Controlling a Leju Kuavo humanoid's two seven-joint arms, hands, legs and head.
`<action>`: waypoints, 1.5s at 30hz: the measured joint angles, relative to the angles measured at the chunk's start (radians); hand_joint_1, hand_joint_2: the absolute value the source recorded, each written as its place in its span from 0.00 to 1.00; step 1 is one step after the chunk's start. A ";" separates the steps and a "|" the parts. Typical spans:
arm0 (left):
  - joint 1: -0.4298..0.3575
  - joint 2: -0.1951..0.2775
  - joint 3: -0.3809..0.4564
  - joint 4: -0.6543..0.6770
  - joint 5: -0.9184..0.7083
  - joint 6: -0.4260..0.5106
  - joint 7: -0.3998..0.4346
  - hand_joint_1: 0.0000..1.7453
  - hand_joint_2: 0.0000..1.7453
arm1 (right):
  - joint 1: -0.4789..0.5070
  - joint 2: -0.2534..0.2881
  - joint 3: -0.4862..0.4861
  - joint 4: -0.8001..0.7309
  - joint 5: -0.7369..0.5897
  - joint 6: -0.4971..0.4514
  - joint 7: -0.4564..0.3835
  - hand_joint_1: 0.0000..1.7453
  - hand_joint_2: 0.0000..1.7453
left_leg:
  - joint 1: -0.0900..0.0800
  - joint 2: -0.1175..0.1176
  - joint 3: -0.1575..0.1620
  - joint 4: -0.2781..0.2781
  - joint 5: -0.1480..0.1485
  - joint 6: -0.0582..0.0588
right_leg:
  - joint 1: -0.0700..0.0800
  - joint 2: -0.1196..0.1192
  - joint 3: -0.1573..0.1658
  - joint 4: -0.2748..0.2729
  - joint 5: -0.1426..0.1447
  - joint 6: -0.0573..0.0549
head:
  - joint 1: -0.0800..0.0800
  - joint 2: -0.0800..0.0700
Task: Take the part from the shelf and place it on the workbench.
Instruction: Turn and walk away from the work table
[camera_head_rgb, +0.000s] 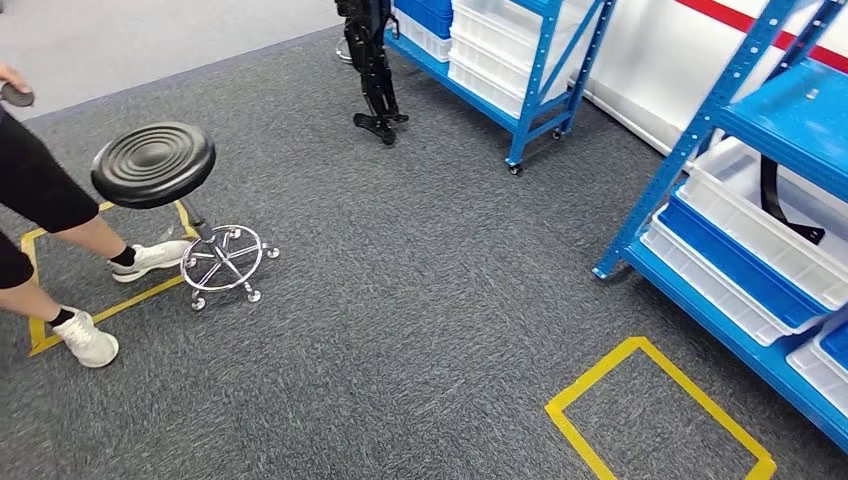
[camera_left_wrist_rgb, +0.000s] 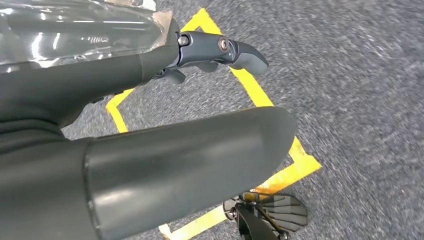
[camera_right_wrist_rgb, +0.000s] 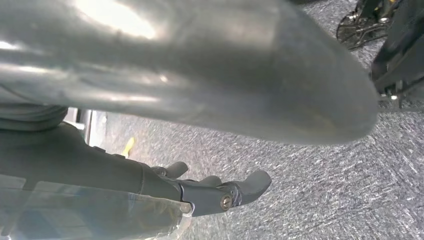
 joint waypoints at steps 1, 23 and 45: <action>0.000 0.000 -0.001 0.000 -0.002 -0.001 0.000 0.00 0.00 | -0.001 0.000 0.000 0.000 -0.001 0.000 0.000 0.00 0.00 | -0.002 0.008 0.003 0.001 -0.003 -0.006 | 0.002 -0.011 0.024 -0.043 0.012 -0.004 | -0.001 0.000; -0.006 0.004 -0.022 -0.001 -0.003 -0.003 -0.002 0.00 0.00 | 0.002 0.004 0.000 0.001 -0.023 0.000 0.006 0.00 0.00 | 0.001 -0.091 0.010 -0.025 0.019 0.015 | 0.015 0.089 -0.035 0.032 -0.012 -0.034 | -0.008 0.000; 0.000 0.001 -0.023 -0.002 0.005 -0.008 -0.019 0.00 0.00 | 0.001 0.005 0.000 0.001 -0.019 0.000 -0.002 0.00 0.00 | 0.010 -0.116 -0.048 0.116 -0.032 -0.033 | 0.002 0.111 0.042 -0.076 0.038 -0.057 | -0.015 0.000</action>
